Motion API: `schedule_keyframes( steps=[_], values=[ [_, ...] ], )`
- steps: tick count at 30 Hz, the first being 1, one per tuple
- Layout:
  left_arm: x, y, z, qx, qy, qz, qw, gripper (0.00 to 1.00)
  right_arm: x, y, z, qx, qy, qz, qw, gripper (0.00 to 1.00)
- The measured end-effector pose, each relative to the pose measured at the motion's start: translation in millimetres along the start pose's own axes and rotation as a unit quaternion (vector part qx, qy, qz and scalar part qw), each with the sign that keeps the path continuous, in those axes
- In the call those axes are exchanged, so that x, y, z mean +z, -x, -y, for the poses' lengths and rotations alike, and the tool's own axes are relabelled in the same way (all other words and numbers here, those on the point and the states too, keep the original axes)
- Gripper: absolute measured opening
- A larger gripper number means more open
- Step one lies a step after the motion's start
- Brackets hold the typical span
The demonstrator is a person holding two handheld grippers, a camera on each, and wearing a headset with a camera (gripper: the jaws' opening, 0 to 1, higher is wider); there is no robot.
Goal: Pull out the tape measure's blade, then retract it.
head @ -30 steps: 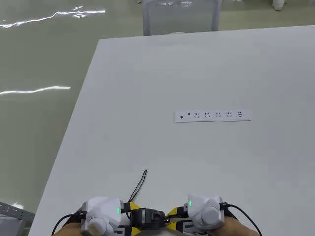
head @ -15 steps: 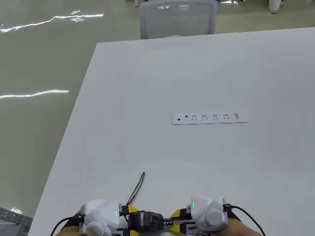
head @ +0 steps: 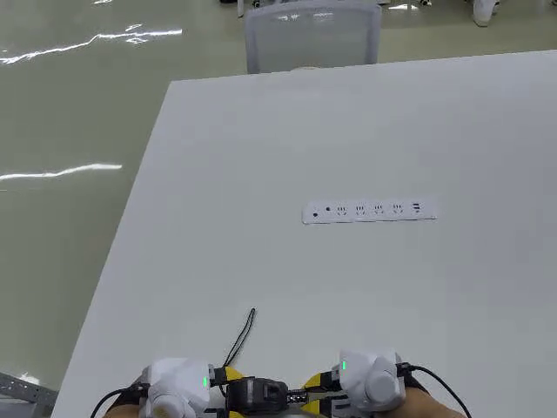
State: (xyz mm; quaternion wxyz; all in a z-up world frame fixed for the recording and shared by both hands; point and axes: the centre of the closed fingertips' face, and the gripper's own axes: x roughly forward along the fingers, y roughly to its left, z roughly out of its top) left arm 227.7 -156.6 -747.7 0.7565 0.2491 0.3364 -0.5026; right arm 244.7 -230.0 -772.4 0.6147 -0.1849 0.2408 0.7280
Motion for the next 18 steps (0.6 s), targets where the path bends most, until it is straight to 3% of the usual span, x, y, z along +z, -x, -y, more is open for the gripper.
schedule_keyframes(
  steps=[18],
  values=[
    [0.5,-0.6,1.5,-0.002,-0.002,-0.004,1.0000,0.26,-7.6,13.2,0.5,-0.002,-0.002,0.001,1.0000,0.10]
  ],
)
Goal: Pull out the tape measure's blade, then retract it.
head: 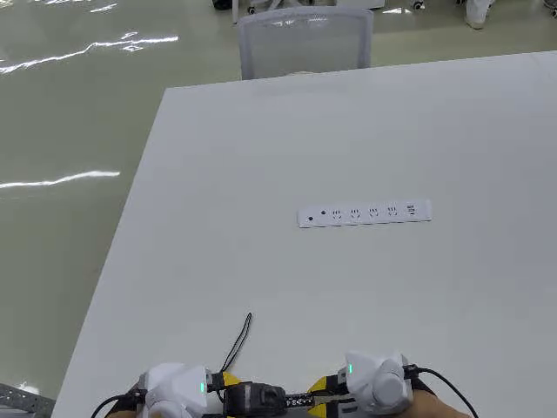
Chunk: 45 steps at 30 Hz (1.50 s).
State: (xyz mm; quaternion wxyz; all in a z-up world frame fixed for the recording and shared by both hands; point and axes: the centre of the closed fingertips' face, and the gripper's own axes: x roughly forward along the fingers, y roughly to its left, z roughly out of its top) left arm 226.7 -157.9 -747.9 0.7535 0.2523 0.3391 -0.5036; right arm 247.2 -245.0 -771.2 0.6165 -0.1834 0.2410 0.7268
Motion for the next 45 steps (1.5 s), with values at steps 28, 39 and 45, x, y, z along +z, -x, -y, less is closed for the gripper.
schedule_keyframes(
  steps=[28,39,45],
  values=[
    [1.3,-1.2,0.0,-0.003,-0.003,-0.007,1.0000,0.26,-12.4,20.2,1.4,-0.003,-0.004,0.003,1.0000,0.10],
    [2.3,-2.4,-0.1,-0.004,-0.003,-0.008,1.0000,0.26,-20.0,29.4,3.6,-0.005,-0.006,0.000,1.0000,0.10],
    [3.0,-2.7,0.2,-0.004,-0.003,-0.009,0.9999,0.26,-23.5,33.5,3.5,-0.005,-0.007,-0.001,1.0000,0.10]
  ],
)
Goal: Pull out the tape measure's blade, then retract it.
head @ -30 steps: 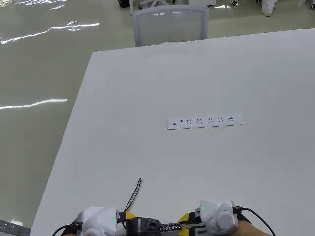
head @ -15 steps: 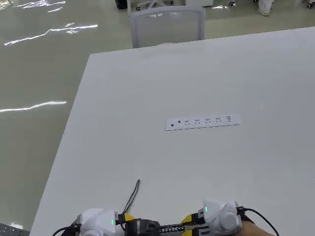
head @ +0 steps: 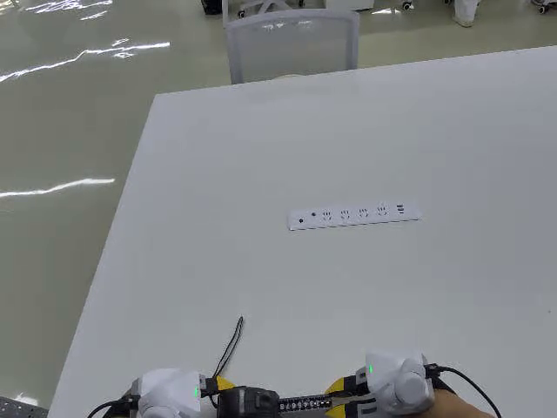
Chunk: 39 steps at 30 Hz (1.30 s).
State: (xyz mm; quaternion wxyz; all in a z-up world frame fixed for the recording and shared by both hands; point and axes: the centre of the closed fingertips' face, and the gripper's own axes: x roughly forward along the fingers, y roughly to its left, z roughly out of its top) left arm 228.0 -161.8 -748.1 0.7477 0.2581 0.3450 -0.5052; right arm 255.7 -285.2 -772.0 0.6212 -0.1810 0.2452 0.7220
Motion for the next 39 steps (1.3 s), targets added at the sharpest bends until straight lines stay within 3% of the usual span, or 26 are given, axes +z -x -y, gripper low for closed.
schedule_keyframes(
  steps=[39],
  values=[
    [-0.9,-0.8,0.7,-0.013,-0.004,-0.015,0.9998,0.26,-15.8,24.9,2.6,-0.002,-0.004,0.001,1.0000,0.10]
  ],
)
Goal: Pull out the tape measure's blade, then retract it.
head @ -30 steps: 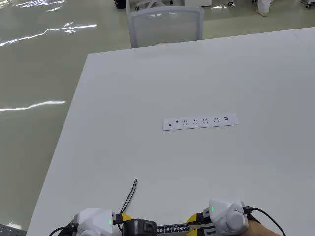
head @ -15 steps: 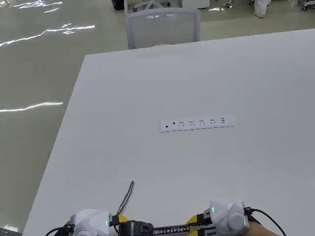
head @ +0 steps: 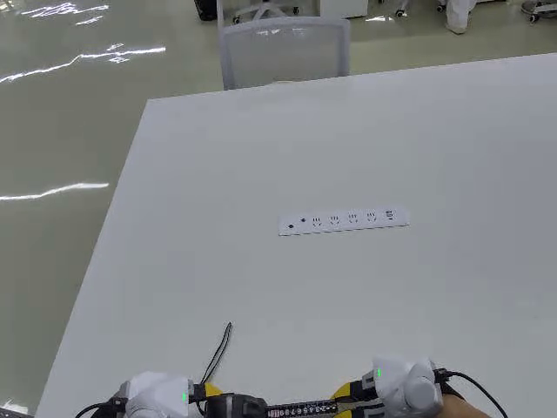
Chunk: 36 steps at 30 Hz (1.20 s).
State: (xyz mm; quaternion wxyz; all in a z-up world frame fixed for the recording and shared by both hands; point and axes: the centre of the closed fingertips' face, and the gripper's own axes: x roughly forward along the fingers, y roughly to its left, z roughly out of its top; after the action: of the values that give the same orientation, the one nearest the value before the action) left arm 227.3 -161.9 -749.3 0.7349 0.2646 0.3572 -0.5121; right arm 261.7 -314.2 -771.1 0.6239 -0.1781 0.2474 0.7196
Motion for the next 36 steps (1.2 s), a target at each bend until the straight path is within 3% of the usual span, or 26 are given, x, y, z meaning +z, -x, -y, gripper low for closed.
schedule_keyframes(
  steps=[36],
  values=[
    [4.1,-4.2,0.8,-0.005,0.001,-0.005,1.0000,0.27,-19.8,23.5,4.4,-0.002,-0.024,0.007,0.9997,0.10]
  ],
)
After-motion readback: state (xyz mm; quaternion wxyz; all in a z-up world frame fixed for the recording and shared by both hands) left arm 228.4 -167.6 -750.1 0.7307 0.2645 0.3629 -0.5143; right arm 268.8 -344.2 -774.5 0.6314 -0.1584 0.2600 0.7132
